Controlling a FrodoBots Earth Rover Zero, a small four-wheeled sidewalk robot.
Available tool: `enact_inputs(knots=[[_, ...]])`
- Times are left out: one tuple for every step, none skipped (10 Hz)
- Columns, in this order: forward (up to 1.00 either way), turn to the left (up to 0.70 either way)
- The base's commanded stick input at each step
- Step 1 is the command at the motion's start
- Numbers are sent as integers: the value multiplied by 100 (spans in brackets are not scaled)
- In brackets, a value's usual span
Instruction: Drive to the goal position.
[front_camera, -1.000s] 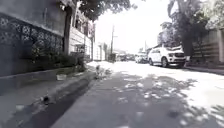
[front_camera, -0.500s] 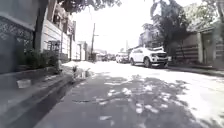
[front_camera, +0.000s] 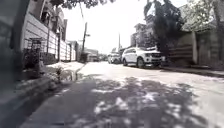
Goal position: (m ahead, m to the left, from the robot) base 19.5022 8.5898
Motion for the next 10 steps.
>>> enact_inputs(knots=[[100, 0], [100, 0], [100, 0], [100, 0], [100, 3], [100, 24], [100, 37], [100, 37], [100, 24], [100, 6]])
